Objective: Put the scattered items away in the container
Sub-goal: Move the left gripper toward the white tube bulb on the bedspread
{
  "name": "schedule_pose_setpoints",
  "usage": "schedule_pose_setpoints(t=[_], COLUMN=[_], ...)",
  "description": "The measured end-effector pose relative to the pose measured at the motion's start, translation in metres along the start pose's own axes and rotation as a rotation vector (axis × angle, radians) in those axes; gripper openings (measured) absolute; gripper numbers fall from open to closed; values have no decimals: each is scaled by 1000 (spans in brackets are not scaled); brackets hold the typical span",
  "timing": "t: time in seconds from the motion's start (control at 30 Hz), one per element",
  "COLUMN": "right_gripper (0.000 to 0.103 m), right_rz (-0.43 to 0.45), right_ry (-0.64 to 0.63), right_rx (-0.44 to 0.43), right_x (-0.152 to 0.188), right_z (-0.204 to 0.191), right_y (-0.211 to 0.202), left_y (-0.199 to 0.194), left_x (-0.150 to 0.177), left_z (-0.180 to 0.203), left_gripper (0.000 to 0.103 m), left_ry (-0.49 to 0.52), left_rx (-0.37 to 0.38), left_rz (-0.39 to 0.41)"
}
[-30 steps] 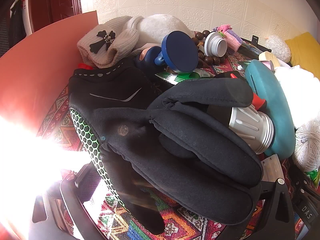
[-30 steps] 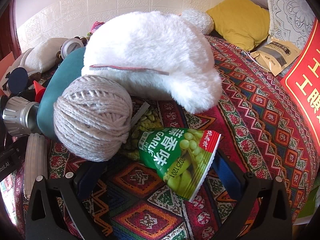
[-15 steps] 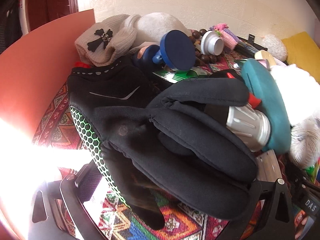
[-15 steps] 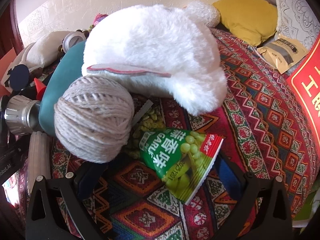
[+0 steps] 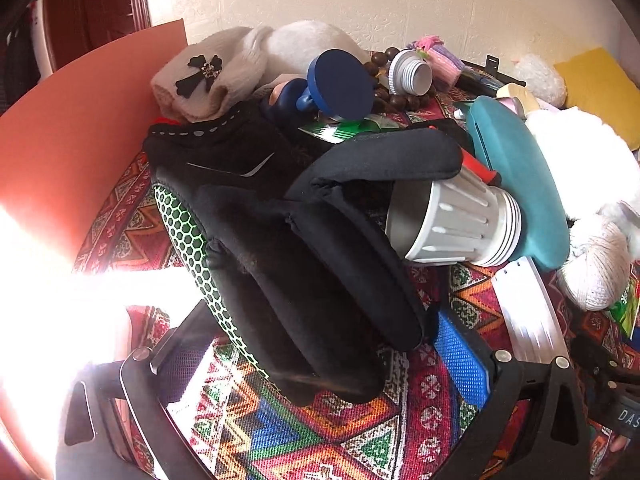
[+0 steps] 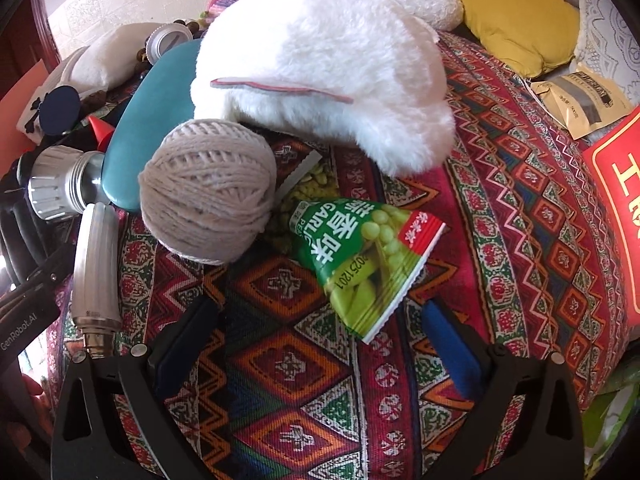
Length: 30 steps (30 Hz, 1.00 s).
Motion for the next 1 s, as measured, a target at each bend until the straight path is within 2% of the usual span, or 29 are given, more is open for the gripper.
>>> schedule_pose_setpoints(t=[0.63, 1.0], right_gripper=[102, 102], right_rz=[32, 36], right_ry=[25, 17], right_rx=[40, 34], right_x=[-5, -2], right_z=[-1, -2], right_y=[4, 3], left_y=[-9, -13], left_x=[13, 17], left_z=[0, -1], left_gripper=[103, 103], left_ry=[-5, -8], left_rx=[-3, -6], left_rz=[4, 3])
Point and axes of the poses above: each gripper's, at about its wrist camera, not at the fingertips, and y roughly the way its jaws point, z to its right, x to its underside, the point moved 5 cm from there along y, roughly the way its jaws point, and after that the axes turned 7 degrees about y, right-handed, at the moved point
